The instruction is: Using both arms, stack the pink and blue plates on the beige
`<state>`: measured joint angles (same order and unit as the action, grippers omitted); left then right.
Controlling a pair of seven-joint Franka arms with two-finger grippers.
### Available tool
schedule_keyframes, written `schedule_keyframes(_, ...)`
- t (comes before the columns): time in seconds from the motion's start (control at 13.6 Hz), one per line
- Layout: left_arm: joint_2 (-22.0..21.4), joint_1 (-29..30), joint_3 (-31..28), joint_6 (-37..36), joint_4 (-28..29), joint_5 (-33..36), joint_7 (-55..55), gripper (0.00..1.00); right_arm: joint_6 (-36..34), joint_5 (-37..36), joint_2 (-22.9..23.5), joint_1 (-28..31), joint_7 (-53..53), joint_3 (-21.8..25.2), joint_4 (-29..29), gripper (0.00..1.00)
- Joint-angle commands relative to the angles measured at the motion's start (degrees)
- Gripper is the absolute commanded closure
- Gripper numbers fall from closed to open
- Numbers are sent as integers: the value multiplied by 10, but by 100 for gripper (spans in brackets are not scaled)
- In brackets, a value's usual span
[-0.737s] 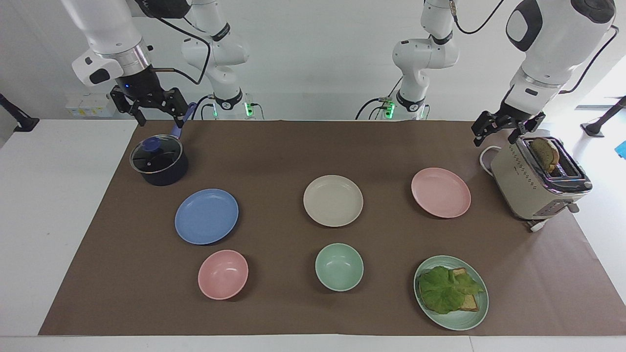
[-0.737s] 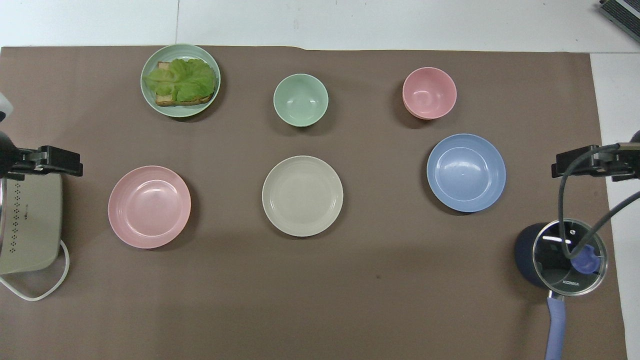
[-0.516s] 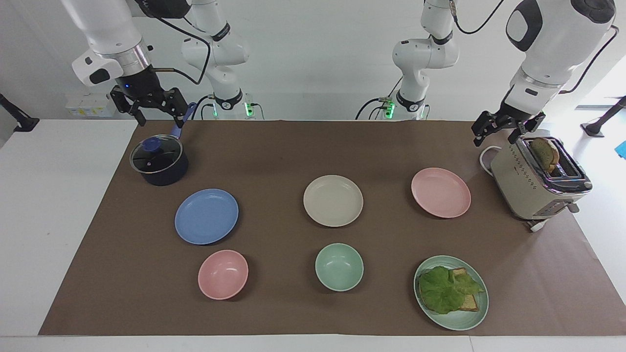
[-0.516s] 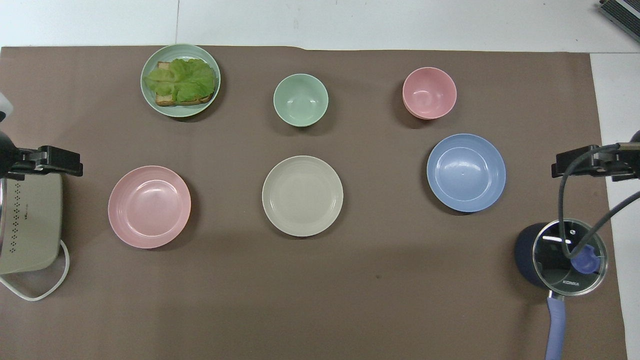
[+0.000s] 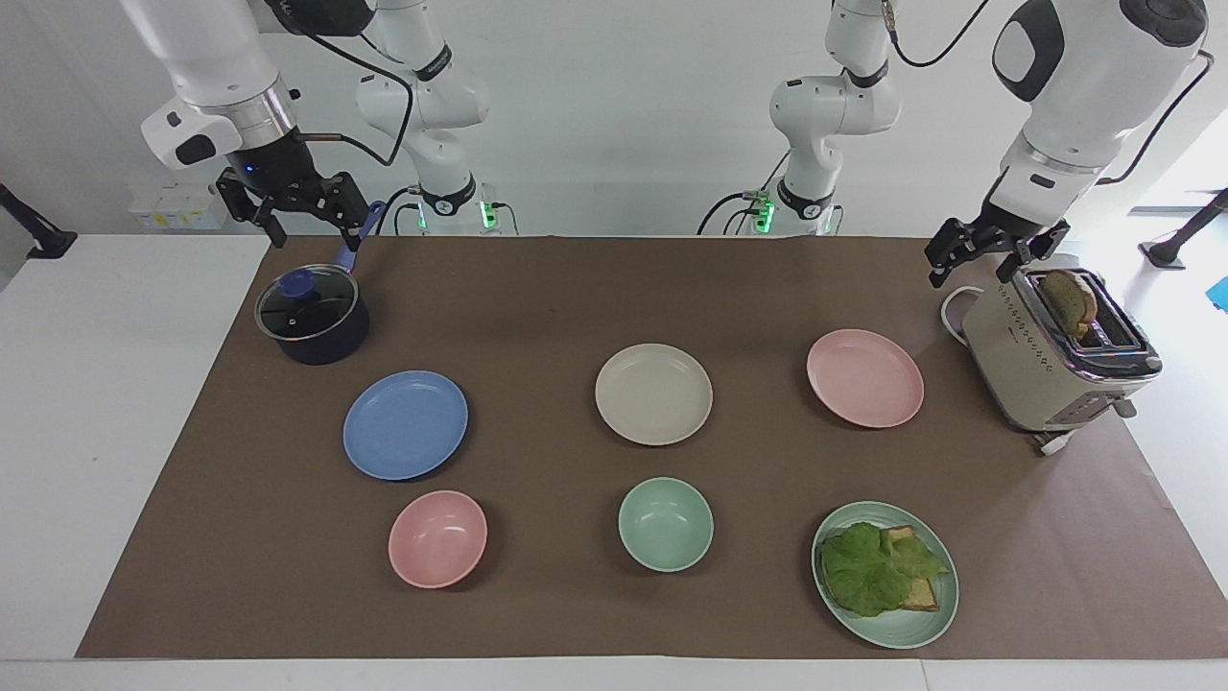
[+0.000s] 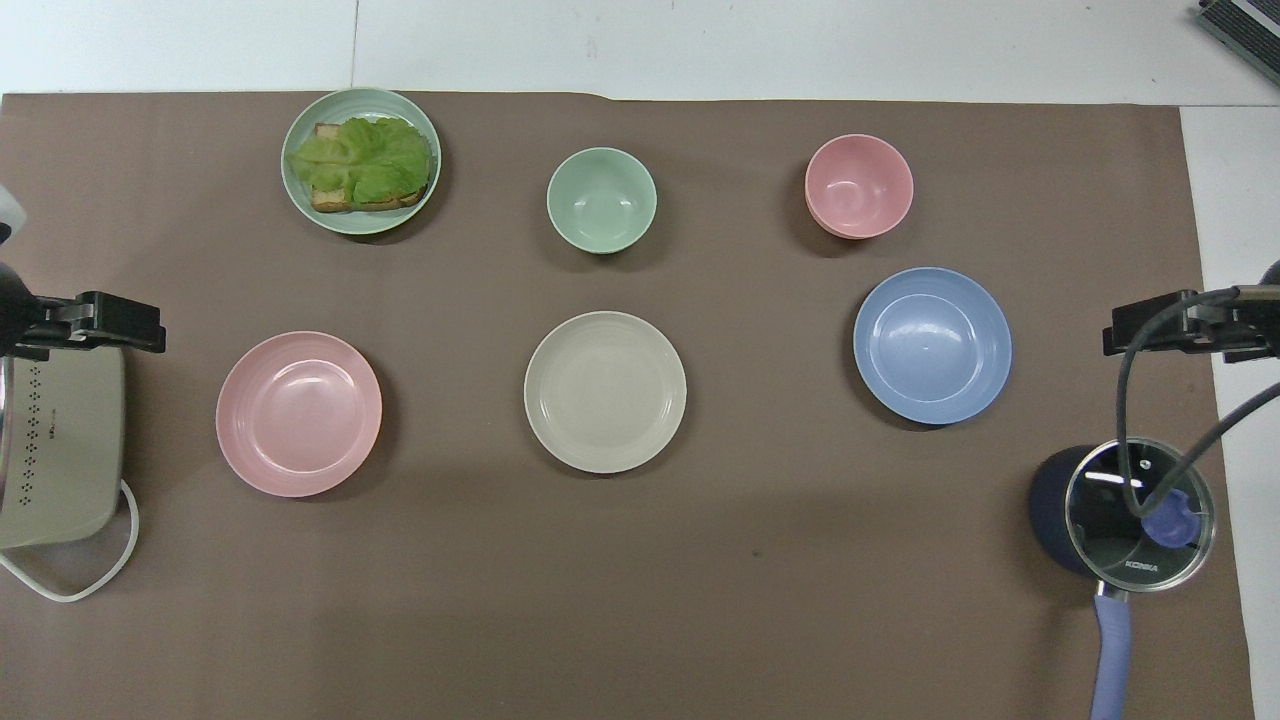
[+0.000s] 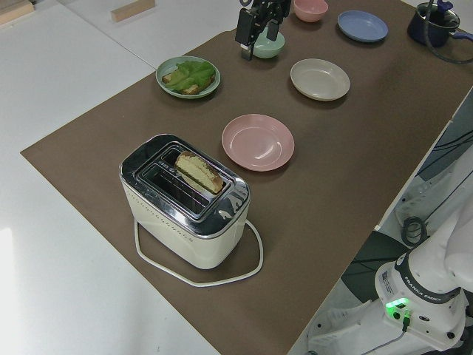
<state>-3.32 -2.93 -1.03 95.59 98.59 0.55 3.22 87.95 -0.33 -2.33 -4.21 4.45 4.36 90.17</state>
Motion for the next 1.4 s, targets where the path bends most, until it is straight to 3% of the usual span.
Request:
schedule_keyframes(0.0, -12, 17, 4, 37, 52, 6, -11, 0, -6, 15, 2, 1, 4, 2, -5, 0)
schedule_keyframes(0.44, 25, 47, 4, 106, 92, 6, -18, 0, -6, 15, 2, 1, 2, 2, -5, 0)
schedule_keyframes(0.74, 31, 60, 4, 167, 172, 6, -11, 0, -6, 15, 2, 1, 1, 2, -5, 0)
schedule_keyframes(1.33, 108, 59, 4, 259, 249, 5, 35, 0, -6, 15, 2, 1, 0, 2, -5, 0)
